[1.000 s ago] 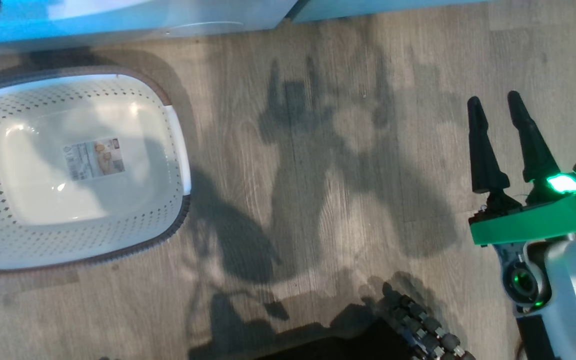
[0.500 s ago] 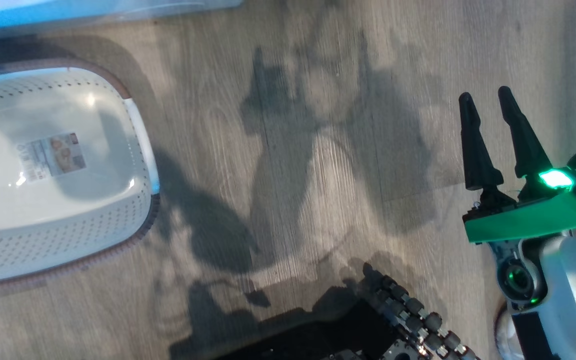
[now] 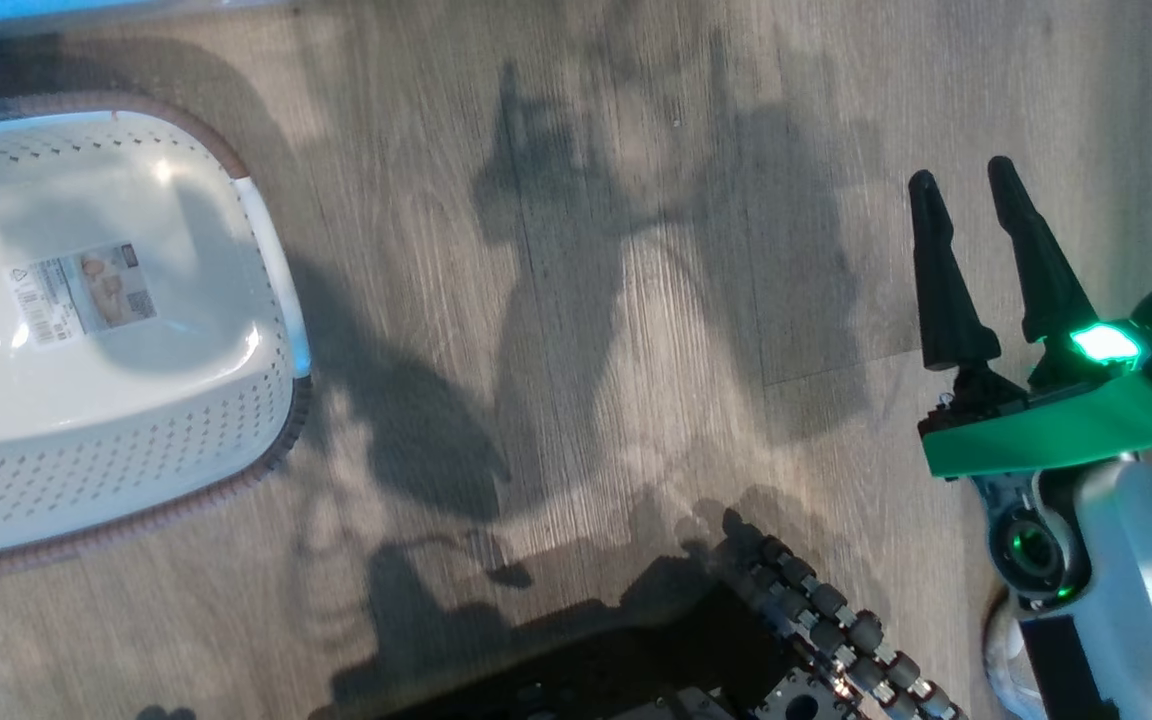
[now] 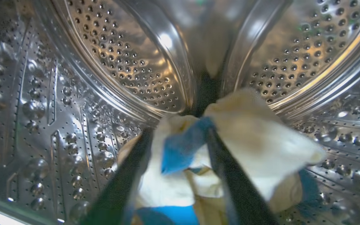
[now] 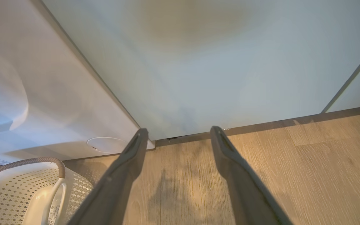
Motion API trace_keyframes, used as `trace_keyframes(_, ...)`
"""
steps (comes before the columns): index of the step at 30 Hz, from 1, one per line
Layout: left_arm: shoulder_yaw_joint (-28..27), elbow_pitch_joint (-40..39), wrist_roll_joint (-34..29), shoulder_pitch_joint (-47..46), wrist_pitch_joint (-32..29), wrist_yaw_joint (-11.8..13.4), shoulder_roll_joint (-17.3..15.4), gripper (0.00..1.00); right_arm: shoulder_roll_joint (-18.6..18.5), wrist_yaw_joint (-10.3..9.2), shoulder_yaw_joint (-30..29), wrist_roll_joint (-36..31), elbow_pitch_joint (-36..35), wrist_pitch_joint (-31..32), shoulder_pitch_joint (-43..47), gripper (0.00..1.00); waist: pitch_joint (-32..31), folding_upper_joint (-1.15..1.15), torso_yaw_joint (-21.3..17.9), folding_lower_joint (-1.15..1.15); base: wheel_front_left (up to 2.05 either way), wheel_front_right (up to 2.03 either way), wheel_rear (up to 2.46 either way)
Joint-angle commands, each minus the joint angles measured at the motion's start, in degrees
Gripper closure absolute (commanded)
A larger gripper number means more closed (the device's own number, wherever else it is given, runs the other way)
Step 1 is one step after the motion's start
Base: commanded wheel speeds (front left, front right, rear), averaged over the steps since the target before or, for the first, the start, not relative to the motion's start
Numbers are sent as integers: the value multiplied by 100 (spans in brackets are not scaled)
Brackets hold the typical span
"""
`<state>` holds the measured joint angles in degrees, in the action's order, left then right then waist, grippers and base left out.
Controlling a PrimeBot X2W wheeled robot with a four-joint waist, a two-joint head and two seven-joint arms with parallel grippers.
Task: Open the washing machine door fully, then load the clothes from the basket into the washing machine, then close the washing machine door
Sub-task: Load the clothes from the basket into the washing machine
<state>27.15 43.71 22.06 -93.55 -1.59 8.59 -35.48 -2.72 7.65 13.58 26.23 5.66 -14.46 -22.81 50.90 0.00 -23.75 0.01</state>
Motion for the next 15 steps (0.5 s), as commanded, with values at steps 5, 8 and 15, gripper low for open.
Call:
trace_keyframes(5,-106,77,106,-274,97,-107,-38,0,-16,-16,50,-1,-129,-53,97,0,-7,0,47,-1,0,0,0)
trace_keyframes(8,-119,142,199,-231,127,-138,53,0,-16,-16,20,-26,-112,-53,92,0,-32,0,97,-1,0,0,0)
trace_keyframes(15,-176,111,438,176,316,-121,250,0,-16,-16,-139,-150,-67,-53,132,0,-216,0,321,-1,0,0,0)
